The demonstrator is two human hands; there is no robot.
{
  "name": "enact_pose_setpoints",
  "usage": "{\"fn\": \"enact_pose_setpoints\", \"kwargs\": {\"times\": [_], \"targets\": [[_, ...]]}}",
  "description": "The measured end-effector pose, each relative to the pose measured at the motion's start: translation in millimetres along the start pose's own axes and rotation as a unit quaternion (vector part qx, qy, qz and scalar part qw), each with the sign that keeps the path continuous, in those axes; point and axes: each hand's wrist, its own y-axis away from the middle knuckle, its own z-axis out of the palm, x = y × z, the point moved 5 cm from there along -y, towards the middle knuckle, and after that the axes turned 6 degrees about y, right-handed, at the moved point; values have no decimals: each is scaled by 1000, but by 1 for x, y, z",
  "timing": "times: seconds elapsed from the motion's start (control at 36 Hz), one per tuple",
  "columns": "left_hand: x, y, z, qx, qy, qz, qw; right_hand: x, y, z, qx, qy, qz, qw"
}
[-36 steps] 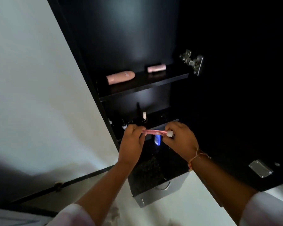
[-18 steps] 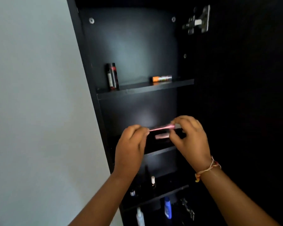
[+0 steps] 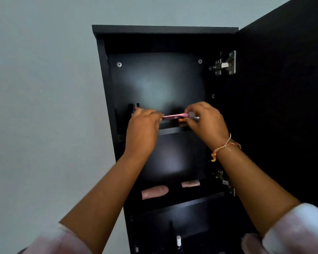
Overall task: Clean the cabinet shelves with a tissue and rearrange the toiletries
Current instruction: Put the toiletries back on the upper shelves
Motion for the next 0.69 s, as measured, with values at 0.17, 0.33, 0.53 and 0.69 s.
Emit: {"fn": "enact_pose_setpoints", "kwargs": {"times": [0.17,0.33,0.53,0.69], "targets": [[-18,-8,14,-57,18,-63,996,9,-17,16,-100,1,-1,995],[-25,-8,18,-70,51,-101,991,10,-24,21,-135,-3,-9,991],[-30,-7,22,-103,43,-137,984,11,-24,28,-137,1,-6,991],[-25,-5,18,-107,12,-126,986,15,-19,29,-120,-16,31,992]]}}
